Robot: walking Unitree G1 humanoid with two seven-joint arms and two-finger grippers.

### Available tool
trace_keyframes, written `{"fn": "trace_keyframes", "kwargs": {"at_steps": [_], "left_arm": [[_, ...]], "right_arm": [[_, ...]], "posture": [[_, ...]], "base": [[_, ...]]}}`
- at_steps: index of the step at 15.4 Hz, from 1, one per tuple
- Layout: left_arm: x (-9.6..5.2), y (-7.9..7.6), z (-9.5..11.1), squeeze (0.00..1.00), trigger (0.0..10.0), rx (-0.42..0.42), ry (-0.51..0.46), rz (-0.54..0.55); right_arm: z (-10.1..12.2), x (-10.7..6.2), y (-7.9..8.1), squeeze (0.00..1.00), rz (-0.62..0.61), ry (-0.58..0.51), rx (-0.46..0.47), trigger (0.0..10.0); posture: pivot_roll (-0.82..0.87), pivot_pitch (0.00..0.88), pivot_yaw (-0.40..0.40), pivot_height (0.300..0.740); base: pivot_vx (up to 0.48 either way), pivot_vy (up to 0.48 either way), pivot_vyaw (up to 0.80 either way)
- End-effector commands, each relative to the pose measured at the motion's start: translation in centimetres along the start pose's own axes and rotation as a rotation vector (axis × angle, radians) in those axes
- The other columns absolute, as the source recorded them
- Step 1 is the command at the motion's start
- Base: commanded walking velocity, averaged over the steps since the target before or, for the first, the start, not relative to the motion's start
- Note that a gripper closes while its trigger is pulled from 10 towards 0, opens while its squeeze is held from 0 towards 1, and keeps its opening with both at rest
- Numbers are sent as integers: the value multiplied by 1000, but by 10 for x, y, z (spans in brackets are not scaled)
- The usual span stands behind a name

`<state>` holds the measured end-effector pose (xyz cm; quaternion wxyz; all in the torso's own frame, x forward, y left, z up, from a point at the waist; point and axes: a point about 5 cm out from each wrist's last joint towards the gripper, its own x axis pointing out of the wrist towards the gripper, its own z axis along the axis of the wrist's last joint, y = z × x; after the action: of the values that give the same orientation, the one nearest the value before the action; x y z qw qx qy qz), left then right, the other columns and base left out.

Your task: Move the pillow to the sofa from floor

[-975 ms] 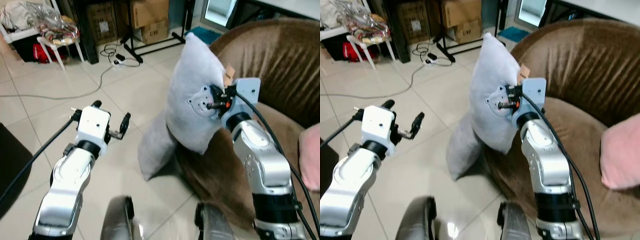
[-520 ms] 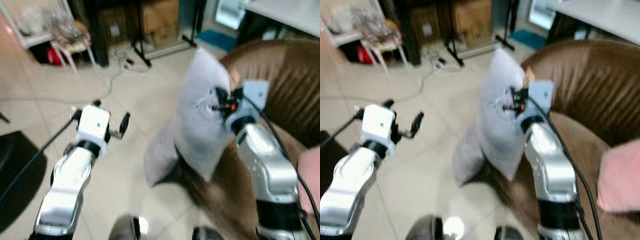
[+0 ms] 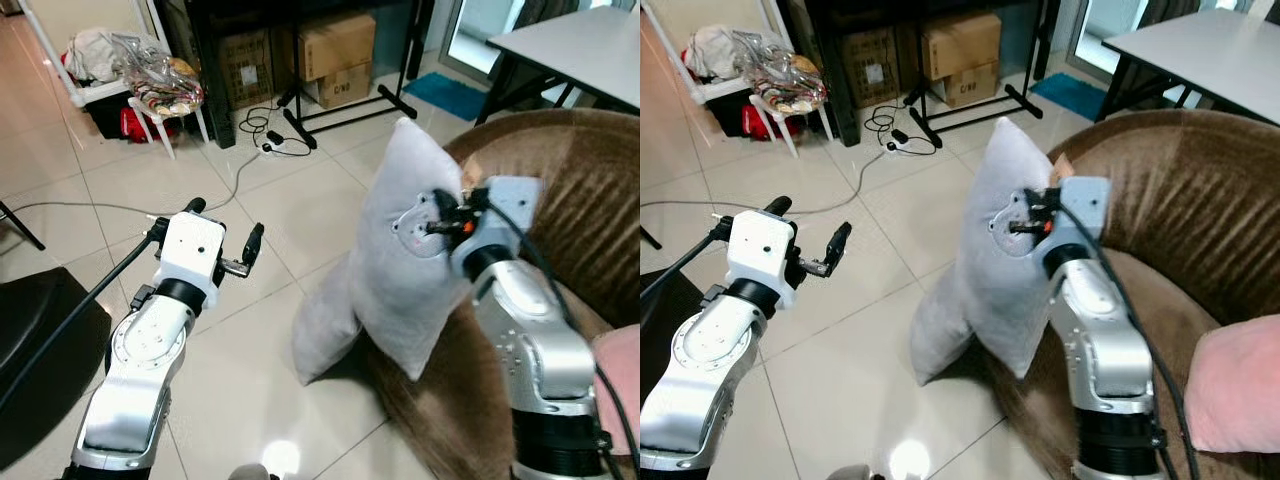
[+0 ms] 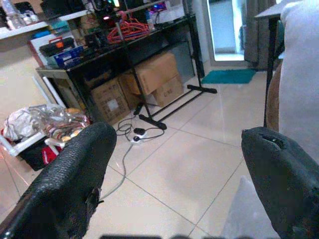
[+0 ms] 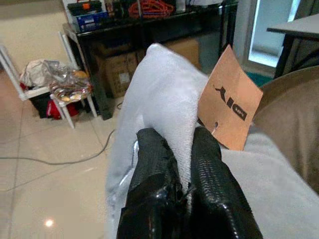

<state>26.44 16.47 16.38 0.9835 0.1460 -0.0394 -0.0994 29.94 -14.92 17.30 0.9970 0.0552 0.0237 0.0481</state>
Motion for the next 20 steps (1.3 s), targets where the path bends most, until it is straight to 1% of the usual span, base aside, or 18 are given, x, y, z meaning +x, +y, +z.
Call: {"fn": "trace_keyframes", "kwargs": {"at_steps": [1,4,6,9,13,16,20], "left_arm": [[-1,0,-1,0,10000,8,8,11],[-2,2,-3,0,10000,14,14,17],[-2,3,-1,0,10000,-1,4,12],[-2,3,0,0,10000,-17,1,8],[-2,4,1,0,10000,-25,-6,4],[-2,5,1,0,10000,-29,-8,2],[-2,5,2,0,10000,-32,-10,4]], "right_arm": [[7,0,0,0,-6,-28,23,10000],[4,1,-1,0,-5,-15,38,10000],[1,3,5,0,44,7,12,10000],[-1,3,10,0,56,20,17,10000],[0,5,13,0,74,18,4,10000],[2,4,20,0,122,-4,-19,10000],[1,5,23,0,134,5,-20,10000]], "posture": [[-7,0,-14,740],[-3,0,-15,740],[0,0,-15,740],[3,0,-15,740],[4,0,-15,740],[5,0,-16,740],[9,0,-19,740]], "base": [[0,0,-800],[0,0,-800],[0,0,-800],[0,0,-800],[277,0,-800],[286,0,-138],[286,0,0]]}}
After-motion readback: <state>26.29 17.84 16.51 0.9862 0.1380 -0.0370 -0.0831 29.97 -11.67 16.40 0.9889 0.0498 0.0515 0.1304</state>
